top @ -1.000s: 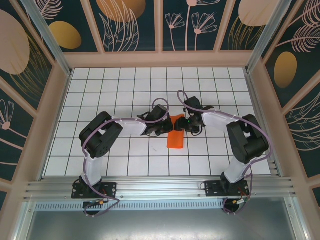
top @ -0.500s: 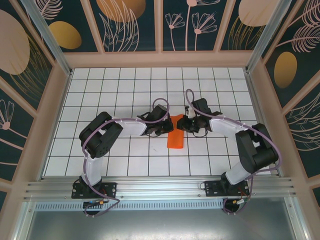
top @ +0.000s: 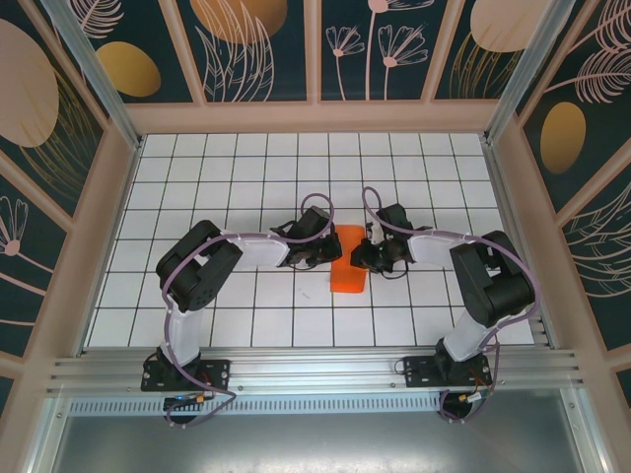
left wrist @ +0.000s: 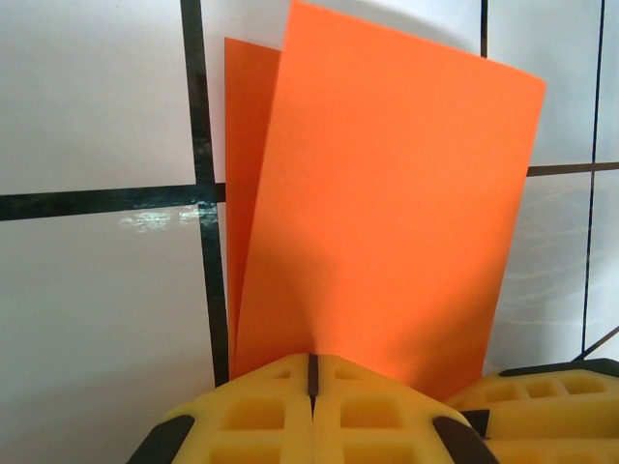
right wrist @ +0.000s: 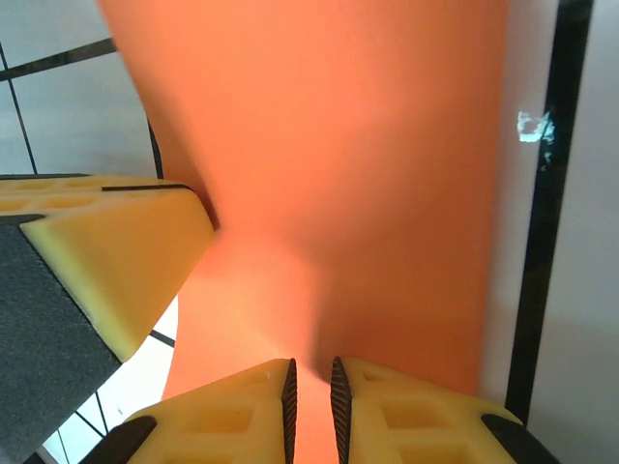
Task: Fold a paper plane with a square sheet of paper (pick it up from the middle)
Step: Fold the square sheet of paper in half at the center of the table.
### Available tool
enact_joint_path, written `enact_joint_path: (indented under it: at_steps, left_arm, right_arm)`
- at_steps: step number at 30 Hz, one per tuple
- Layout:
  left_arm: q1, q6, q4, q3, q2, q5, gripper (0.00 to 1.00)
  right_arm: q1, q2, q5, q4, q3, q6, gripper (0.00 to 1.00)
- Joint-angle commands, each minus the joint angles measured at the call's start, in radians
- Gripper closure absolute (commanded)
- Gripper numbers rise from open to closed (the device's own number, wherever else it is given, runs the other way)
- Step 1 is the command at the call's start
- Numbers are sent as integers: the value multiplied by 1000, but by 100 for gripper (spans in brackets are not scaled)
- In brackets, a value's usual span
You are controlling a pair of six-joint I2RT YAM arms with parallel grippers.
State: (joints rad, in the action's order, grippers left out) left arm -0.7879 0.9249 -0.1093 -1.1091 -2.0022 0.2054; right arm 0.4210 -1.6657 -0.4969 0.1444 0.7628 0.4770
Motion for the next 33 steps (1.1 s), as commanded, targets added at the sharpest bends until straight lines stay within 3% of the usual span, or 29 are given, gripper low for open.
enact_joint_path:
  at_steps: [1, 6, 13, 19, 27, 33]
  left_arm:
    - [-8, -10, 59, 23, -38, -15, 93]
    - [-10, -12, 57, 21, -40, -9, 93]
    - [-13, -14, 57, 19, -41, -8, 94]
    - [-12, -12, 54, 18, -42, -6, 94]
    - [-13, -15, 54, 20, -43, -3, 94]
    - [-14, -15, 51, 20, -44, 0, 94]
  right_arm:
    - [-9, -37, 55, 7, -23, -23, 78]
    - [-9, -11, 39, 23, -13, -24, 76]
    - [-5, 132, -101, -14, -48, -11, 76]
    - [3, 107, -110, -38, -122, 3, 77]
    - [2, 80, -5, 27, -145, -15, 77]
    - [21, 189, -84, 49, -125, -27, 76]
